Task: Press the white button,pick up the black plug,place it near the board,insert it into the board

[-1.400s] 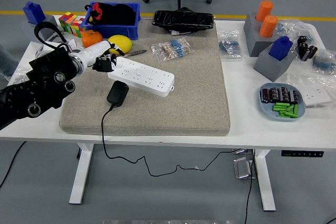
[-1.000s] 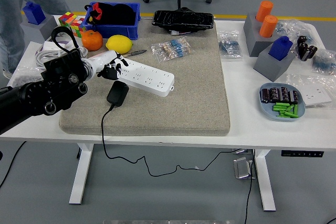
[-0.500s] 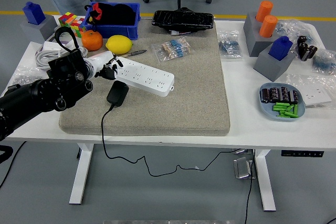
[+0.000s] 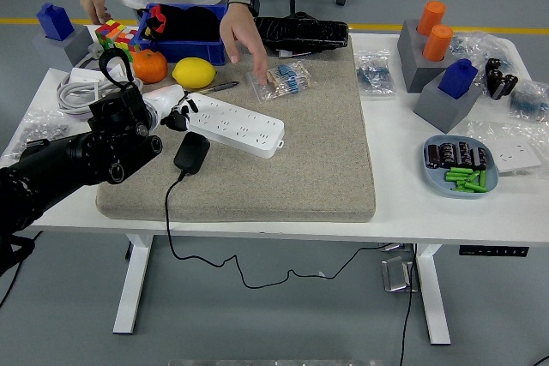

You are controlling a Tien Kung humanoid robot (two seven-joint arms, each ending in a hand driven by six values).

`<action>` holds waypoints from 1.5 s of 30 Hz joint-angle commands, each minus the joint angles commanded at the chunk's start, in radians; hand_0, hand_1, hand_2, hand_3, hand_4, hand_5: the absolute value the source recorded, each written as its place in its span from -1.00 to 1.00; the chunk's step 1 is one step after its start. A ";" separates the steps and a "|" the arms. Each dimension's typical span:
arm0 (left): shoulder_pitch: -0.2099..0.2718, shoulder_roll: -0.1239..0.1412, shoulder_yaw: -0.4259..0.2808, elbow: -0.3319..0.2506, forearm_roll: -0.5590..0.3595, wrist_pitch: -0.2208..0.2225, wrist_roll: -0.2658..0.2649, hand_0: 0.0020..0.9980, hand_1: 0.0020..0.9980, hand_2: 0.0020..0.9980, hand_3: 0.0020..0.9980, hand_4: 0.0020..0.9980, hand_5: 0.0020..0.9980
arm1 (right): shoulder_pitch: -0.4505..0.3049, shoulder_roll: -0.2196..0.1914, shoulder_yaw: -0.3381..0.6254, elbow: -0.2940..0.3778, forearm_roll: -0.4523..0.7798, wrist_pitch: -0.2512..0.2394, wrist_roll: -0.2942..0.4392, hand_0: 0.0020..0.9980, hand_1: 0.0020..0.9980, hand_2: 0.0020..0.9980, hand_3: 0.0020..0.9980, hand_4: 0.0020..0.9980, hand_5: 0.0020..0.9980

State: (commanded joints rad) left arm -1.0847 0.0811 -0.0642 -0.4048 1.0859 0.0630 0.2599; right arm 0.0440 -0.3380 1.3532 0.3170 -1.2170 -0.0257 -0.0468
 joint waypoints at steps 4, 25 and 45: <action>0.001 -0.003 -0.010 0.004 0.005 0.011 -0.005 -1.00 -1.00 -0.78 0.49 -1.00 -1.00 | -0.002 0.000 -0.002 0.000 0.000 0.000 0.000 0.53 0.27 0.28 0.23 0.42 -0.19; 0.005 -0.030 0.022 0.042 -0.006 -0.004 0.002 -1.00 -1.00 -0.78 0.48 -1.00 -1.00 | 0.000 0.002 0.002 0.003 -0.002 -0.001 0.001 0.53 0.27 0.28 0.23 0.42 -0.19; 0.017 0.087 -0.314 -0.175 0.231 0.025 -0.012 -1.00 -1.00 -0.78 0.48 -1.00 -1.00 | -0.008 0.008 0.023 0.003 -0.012 -0.001 0.001 0.53 0.27 0.28 0.23 0.42 -0.19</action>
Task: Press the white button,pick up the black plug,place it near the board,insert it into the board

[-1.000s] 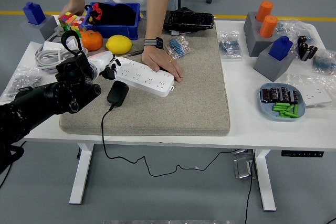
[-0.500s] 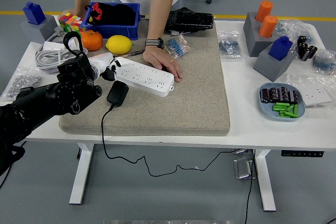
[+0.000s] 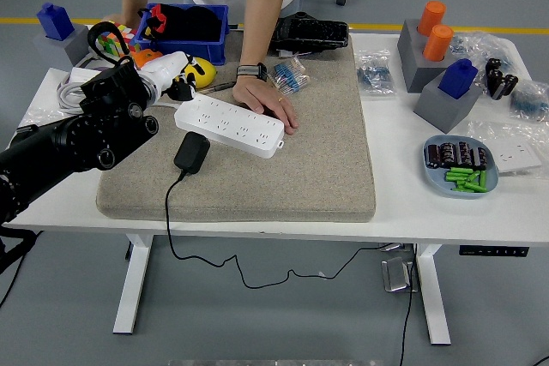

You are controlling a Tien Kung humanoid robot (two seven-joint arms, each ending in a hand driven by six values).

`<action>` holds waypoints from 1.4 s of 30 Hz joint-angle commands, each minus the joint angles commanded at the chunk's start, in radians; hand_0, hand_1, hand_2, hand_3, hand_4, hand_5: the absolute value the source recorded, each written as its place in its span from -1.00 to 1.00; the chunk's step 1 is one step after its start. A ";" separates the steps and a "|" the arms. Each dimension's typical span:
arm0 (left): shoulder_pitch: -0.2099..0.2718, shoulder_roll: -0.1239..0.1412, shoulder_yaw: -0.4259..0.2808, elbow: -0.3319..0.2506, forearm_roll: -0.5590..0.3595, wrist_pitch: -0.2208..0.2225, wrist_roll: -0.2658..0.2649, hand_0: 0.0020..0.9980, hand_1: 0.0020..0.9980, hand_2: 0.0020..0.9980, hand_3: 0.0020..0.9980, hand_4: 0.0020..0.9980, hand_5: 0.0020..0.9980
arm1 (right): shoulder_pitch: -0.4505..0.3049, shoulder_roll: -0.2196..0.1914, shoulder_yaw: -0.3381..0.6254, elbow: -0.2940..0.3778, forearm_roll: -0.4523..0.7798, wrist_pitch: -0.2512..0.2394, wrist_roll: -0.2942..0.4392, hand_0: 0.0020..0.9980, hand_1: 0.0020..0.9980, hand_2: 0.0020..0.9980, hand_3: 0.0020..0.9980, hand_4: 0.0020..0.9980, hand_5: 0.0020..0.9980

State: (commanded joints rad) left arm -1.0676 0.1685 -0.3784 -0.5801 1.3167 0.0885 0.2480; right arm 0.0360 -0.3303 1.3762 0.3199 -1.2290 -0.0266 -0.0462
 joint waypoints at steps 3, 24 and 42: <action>0.036 0.045 -0.102 -0.097 0.068 -0.021 0.024 -1.00 -1.00 -0.77 0.47 -1.00 -1.00 | -0.001 0.002 0.005 0.004 -0.001 0.000 0.000 0.53 0.27 0.28 0.23 0.42 -0.19; 0.456 0.206 -0.494 -0.715 0.237 0.185 0.126 0.59 0.61 0.49 0.58 1.00 -0.09 | -0.008 0.007 0.016 0.009 -0.009 -0.004 0.000 0.53 0.27 0.28 0.23 0.42 -0.20; 0.593 0.154 -0.466 -0.724 0.476 0.220 0.287 0.80 0.86 0.86 0.84 1.00 0.07 | -0.011 0.008 0.008 0.013 -0.011 -0.006 -0.001 0.53 0.27 0.28 0.23 0.42 -0.20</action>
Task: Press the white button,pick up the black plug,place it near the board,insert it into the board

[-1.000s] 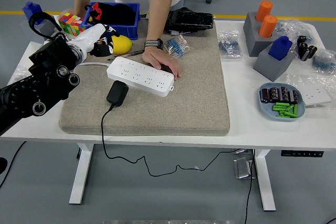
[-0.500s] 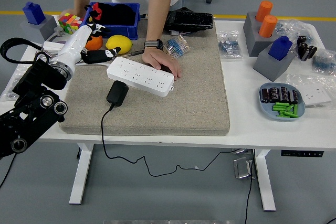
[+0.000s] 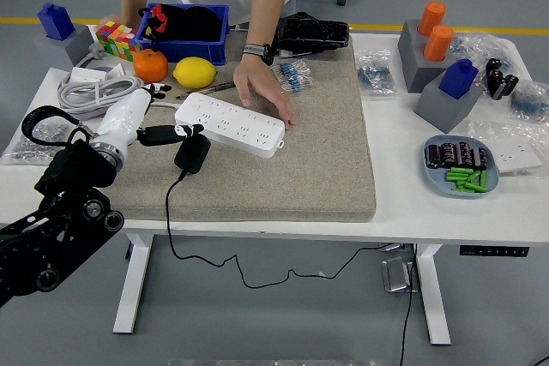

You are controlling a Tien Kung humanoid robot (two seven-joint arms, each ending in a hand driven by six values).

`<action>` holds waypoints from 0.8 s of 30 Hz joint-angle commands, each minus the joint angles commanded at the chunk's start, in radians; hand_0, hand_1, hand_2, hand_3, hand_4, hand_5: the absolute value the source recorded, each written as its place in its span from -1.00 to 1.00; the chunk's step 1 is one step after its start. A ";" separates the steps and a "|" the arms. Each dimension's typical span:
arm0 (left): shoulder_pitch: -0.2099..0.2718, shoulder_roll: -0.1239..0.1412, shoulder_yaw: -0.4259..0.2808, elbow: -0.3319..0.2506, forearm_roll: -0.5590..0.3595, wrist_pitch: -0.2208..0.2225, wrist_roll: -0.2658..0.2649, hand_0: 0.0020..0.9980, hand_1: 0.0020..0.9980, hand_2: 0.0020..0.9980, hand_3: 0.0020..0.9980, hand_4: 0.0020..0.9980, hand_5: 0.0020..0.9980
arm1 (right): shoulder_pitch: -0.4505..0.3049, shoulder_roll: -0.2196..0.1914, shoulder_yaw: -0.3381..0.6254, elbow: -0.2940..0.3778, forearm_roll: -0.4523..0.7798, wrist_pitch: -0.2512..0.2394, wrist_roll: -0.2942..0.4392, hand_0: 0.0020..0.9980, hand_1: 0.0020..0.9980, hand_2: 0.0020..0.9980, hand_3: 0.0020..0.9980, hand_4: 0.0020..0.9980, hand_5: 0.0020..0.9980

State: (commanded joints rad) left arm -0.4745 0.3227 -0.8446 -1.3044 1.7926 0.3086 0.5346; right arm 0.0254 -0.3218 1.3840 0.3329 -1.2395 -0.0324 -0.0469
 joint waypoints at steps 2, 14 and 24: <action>0.005 -0.013 0.016 0.007 0.044 0.014 0.046 0.77 0.81 0.80 0.86 1.00 0.07 | 0.001 0.000 -0.003 0.001 0.001 0.000 0.000 0.53 0.27 0.28 0.23 0.42 -0.20; 0.018 -0.088 0.051 0.051 0.126 0.052 0.111 0.65 0.67 0.63 0.82 1.00 0.12 | 0.002 -0.001 -0.015 0.001 0.001 0.000 0.000 0.53 0.27 0.28 0.23 0.41 -0.20; -0.011 -0.164 0.077 0.157 0.210 0.061 0.111 0.62 0.62 0.49 0.80 1.00 0.12 | 0.002 -0.002 -0.028 0.006 0.004 0.000 0.000 0.53 0.27 0.28 0.23 0.42 -0.20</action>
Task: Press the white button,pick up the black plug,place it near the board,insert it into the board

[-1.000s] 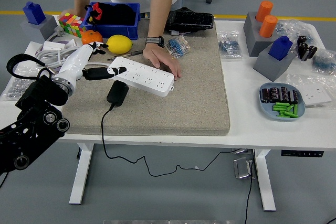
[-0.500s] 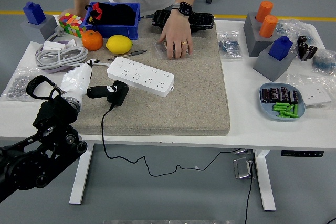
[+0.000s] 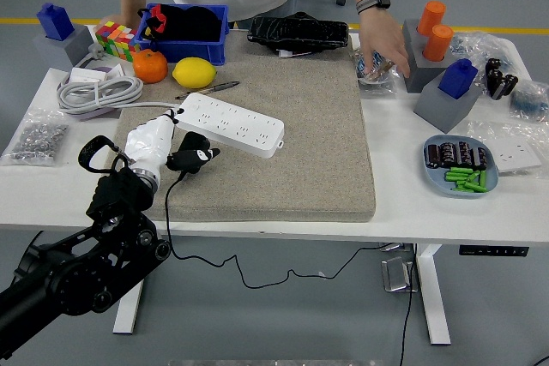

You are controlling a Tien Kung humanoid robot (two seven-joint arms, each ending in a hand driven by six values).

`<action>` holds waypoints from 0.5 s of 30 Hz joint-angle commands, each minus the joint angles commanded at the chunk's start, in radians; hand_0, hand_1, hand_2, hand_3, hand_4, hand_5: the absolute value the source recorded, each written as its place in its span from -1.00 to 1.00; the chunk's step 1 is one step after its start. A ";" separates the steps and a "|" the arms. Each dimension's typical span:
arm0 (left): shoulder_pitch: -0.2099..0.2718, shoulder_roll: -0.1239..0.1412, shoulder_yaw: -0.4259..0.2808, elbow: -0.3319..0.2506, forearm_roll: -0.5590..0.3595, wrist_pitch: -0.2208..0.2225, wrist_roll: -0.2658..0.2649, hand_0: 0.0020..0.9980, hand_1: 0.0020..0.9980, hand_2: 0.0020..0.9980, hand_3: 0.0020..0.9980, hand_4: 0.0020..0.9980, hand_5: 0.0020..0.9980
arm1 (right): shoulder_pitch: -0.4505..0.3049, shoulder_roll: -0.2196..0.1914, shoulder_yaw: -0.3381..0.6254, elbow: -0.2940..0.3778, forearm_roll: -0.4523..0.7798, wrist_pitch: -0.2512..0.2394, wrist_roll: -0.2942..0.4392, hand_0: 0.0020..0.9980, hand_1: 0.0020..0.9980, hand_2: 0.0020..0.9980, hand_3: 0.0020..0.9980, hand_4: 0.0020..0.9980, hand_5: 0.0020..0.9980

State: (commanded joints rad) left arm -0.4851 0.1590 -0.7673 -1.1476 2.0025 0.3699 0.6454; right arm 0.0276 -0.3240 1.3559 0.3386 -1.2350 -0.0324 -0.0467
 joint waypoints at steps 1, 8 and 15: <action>-0.004 -0.004 0.003 0.012 0.006 -0.005 0.000 0.58 0.53 0.43 0.76 1.00 0.12 | -0.001 0.000 0.000 0.000 0.000 0.000 0.000 0.53 0.27 0.28 0.23 0.41 -0.20; -0.017 -0.021 0.027 0.073 0.058 -0.026 0.000 0.54 0.48 0.36 0.73 1.00 0.12 | -0.005 0.002 0.008 -0.002 -0.001 -0.001 0.000 0.53 0.27 0.28 0.23 0.41 -0.20; -0.024 -0.026 0.046 0.103 0.064 -0.030 0.000 0.49 0.44 0.32 0.69 1.00 0.10 | -0.007 0.005 0.013 -0.002 -0.001 -0.001 0.000 0.53 0.27 0.28 0.23 0.41 -0.20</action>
State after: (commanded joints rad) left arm -0.5088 0.1327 -0.7212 -1.0448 2.0667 0.3399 0.6454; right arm 0.0203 -0.3191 1.3688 0.3365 -1.2359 -0.0333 -0.0472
